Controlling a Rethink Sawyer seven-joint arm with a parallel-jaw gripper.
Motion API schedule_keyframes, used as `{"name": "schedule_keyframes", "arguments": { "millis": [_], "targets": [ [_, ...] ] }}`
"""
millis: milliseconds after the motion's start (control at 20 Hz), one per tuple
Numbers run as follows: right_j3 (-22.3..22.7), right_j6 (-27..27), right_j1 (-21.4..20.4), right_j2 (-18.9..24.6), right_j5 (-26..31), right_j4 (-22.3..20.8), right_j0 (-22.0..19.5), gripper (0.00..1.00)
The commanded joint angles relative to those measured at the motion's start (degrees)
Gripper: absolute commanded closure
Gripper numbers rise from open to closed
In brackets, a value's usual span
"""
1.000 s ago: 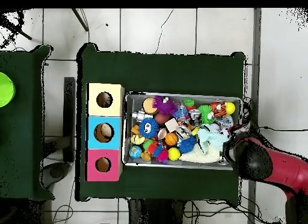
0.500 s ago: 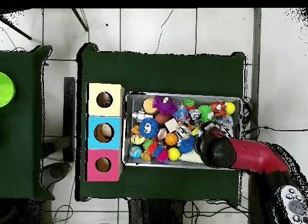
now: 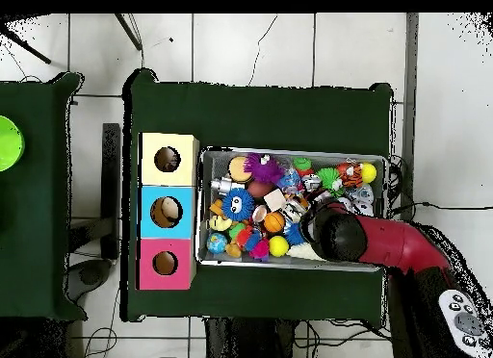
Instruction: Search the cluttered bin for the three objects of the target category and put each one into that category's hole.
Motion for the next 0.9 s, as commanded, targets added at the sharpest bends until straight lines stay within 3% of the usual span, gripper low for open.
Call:
{"name": "schedule_keyframes", "arguments": {
  "millis": [50,200,450,700,900],
  "targets": [
    [-2.11,-4.62,6.3,6.04,0.86,0.99,-5.16,1.0],
    [-1.98,-9.34,4.84,9.36,3.85,0.76,-8.74,1.0],
    [-1.53,-11.22,3.2,11.36,5.48,-0.48,-11.02,1.0],
    [5.29,-8.86,-4.22,10.3,6.91,0.2,-10.96,1.0],
    [8.0,-9.09,-8.64,10.07,9.54,1.43,-11.24,1.0]
  ]
}}
